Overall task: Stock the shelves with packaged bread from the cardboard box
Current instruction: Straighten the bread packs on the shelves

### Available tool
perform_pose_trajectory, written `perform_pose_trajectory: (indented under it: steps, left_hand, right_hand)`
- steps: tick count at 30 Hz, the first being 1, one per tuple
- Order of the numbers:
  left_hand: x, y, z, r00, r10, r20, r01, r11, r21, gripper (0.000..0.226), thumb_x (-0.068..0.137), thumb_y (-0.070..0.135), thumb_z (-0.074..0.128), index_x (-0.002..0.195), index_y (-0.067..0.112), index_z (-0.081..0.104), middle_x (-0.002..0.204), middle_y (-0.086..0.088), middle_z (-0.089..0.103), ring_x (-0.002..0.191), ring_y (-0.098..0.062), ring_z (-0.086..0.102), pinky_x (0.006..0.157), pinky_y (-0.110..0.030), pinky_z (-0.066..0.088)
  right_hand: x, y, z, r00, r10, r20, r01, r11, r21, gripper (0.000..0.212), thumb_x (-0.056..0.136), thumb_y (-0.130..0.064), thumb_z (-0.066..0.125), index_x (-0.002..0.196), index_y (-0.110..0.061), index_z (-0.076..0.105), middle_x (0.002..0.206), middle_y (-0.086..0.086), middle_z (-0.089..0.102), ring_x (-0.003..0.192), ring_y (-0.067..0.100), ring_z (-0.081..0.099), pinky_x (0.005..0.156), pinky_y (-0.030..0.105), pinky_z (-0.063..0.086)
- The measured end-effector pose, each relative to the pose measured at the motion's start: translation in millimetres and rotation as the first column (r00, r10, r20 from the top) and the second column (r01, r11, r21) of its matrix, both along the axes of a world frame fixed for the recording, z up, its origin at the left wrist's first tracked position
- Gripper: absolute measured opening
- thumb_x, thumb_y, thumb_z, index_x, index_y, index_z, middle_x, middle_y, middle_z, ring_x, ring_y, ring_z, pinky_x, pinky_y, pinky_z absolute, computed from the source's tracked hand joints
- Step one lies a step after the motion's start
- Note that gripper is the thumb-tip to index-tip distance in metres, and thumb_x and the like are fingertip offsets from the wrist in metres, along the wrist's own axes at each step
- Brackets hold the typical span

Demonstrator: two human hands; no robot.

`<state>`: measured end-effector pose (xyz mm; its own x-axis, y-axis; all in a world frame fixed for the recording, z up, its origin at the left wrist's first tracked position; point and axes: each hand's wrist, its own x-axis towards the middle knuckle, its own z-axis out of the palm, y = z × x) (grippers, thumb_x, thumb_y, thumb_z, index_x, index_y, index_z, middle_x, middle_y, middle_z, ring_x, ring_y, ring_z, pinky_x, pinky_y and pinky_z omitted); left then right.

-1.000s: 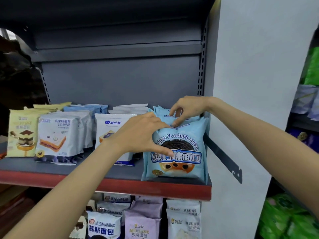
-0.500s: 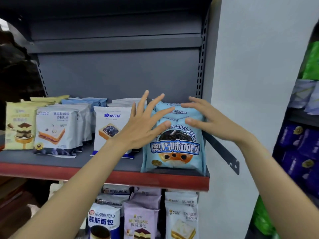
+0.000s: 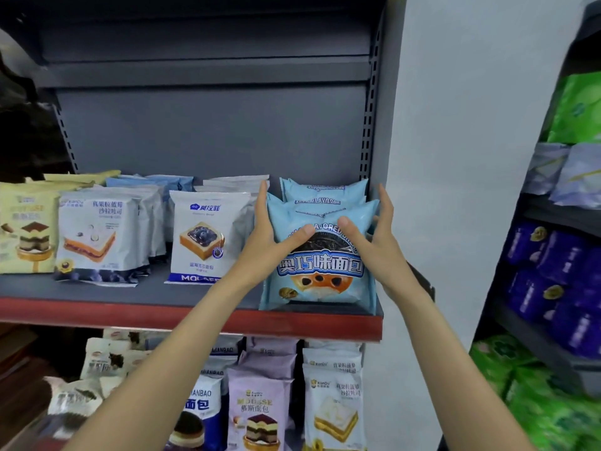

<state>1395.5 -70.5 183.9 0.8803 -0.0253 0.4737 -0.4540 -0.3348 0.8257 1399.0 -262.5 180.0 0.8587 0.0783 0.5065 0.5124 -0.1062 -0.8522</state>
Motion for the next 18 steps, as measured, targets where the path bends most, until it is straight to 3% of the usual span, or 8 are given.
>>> perform_pose_trajectory:
  steps: [4, 8, 11, 14, 18]
  left_hand:
    - [0.3, 0.5, 2.2, 0.999, -0.027, -0.018, 0.027, 1.0, -0.016, 0.122, 0.052, 0.078, 0.07, 0.142, 0.055, -0.008, 0.159, 0.009, 0.013, 0.142, -0.006, 0.024, 0.115, -0.042, 0.029]
    - [-4.6, 3.6, 2.3, 0.998, -0.055, 0.01, 0.055, 0.998, -0.03, 0.113, 0.059, 0.065, 0.072, 0.138, 0.058, -0.007, 0.159, 0.009, 0.011, 0.143, -0.008, 0.022, 0.116, -0.042, 0.029]
    - [-8.8, 3.5, 3.6, 0.997, -0.069, 0.02, 0.069, 0.997, -0.041, 0.108, 0.062, 0.059, 0.074, 0.134, 0.059, -0.006, 0.159, 0.009, 0.011, 0.142, -0.008, 0.024, 0.114, -0.041, 0.031]
    - [-10.6, 3.3, 5.3, 0.997, -0.071, 0.006, 0.071, 0.997, -0.042, 0.114, 0.062, 0.061, 0.075, 0.14, 0.054, -0.008, 0.159, 0.008, 0.01, 0.142, -0.01, 0.025, 0.113, -0.04, 0.033]
    - [-17.1, 2.5, 8.3, 0.999, -0.021, 0.026, 0.023, 0.997, -0.072, 0.115, 0.067, 0.05, 0.075, 0.148, 0.041, -0.007, 0.16, 0.004, 0.01, 0.143, -0.012, 0.022, 0.115, -0.04, 0.029]
  right_hand:
    - [-2.0, 3.6, 0.6, 1.0, 0.005, 0.005, -0.005, 1.0, 0.024, 0.089, 0.075, -0.058, 0.065, 0.138, -0.06, 0.002, 0.15, -0.002, 0.035, 0.124, 0.015, 0.052, 0.098, 0.039, 0.05]
    - [-5.7, 4.1, 1.3, 1.0, 0.018, -0.001, -0.018, 0.999, 0.048, 0.088, 0.079, -0.051, 0.066, 0.139, -0.058, 0.002, 0.151, -0.005, 0.033, 0.126, 0.015, 0.051, 0.099, 0.041, 0.049]
    - [-9.3, 4.7, 1.7, 1.0, 0.024, -0.017, -0.022, 0.996, 0.085, 0.091, 0.078, -0.048, 0.065, 0.142, -0.053, 0.001, 0.151, -0.006, 0.033, 0.125, 0.013, 0.051, 0.097, 0.035, 0.051]
    - [-14.8, 6.4, 3.6, 0.999, 0.019, -0.034, -0.015, 0.993, 0.114, 0.09, 0.084, -0.041, 0.063, 0.146, -0.046, -0.002, 0.15, -0.008, 0.032, 0.125, 0.01, 0.049, 0.088, 0.02, 0.053]
    - [-23.2, 3.5, 6.2, 1.0, -0.014, 0.001, 0.014, 0.998, 0.067, 0.099, 0.072, -0.053, 0.062, 0.147, -0.042, -0.002, 0.155, -0.008, 0.023, 0.136, 0.009, 0.037, 0.108, 0.035, 0.041]
